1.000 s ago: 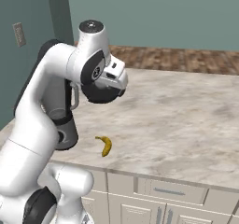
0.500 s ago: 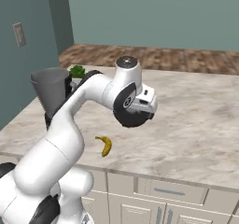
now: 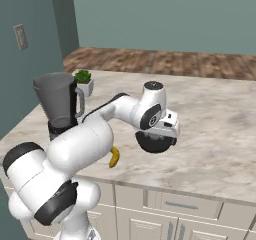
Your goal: Open the blender lid, put the banana in the blender, close the lid, and start the blender.
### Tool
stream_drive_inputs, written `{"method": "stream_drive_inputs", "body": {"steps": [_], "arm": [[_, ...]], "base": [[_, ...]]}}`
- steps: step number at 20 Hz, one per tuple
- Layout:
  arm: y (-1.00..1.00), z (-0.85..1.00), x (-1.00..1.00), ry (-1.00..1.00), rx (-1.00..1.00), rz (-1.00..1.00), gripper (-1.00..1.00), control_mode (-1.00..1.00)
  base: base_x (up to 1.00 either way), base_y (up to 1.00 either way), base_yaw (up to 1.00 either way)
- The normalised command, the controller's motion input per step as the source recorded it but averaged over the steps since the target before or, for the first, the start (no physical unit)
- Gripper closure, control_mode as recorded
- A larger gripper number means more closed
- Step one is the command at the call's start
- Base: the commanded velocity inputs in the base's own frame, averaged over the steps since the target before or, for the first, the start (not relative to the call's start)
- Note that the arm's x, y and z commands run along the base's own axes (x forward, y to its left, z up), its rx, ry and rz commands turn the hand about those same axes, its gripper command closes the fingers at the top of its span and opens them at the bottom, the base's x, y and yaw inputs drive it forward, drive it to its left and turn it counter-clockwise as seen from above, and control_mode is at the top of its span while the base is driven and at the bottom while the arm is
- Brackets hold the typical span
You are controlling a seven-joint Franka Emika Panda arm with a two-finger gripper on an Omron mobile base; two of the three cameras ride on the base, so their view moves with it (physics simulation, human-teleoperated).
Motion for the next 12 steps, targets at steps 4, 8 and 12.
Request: {"method": "stream_drive_inputs", "body": {"steps": [4, 8, 12], "arm": [[-0.27, -0.66, 0.42, 0.2, 0.01, 0.01, 1.0, -1.0], [-0.21, -0.69, 0.07, 0.02, 0.05, 0.02, 1.0, -1.0], [-0.04, -0.45, 0.14, 0.0, 0.04, 0.0, 1.0, -1.0]], "base": [[0.0, 0.0, 0.0], [0.0, 0.0, 0.0], [0.0, 0.0, 0.0]]}}
